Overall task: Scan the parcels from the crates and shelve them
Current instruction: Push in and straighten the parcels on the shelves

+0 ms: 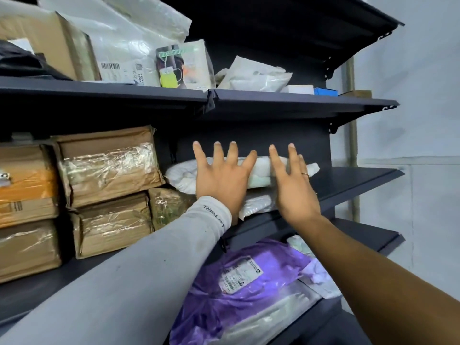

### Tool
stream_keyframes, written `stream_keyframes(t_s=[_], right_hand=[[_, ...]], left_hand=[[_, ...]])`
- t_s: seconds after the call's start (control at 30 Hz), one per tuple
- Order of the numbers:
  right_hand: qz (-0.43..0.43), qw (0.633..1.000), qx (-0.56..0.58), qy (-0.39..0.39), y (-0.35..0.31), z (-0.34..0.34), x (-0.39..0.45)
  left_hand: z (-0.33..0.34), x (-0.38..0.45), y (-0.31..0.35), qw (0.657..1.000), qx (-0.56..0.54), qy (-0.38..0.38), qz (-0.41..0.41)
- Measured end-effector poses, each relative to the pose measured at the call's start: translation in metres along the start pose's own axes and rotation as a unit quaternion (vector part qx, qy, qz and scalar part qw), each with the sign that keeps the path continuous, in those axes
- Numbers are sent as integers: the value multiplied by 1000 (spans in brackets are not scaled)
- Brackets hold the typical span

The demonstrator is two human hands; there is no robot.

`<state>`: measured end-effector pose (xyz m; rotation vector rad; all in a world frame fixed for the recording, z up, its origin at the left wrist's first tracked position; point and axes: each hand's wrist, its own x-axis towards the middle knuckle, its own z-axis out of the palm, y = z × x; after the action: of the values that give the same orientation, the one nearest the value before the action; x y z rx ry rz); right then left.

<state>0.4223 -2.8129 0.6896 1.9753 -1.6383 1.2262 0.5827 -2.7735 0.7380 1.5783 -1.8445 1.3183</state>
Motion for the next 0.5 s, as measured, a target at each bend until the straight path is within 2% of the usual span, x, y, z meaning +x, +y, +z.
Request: stream_keyframes(t_s=[0.17, 0.33, 0.5], right_hand=[[-19, 999, 37, 9, 2, 28, 6], [15, 998, 43, 49, 2, 53, 17], [-4, 998, 55, -11, 6, 80, 27]], left_hand=[[11, -6, 0, 999, 32, -16, 34], [27, -2, -8, 998, 37, -22, 54], [43, 5, -6, 996, 30, -77, 44]])
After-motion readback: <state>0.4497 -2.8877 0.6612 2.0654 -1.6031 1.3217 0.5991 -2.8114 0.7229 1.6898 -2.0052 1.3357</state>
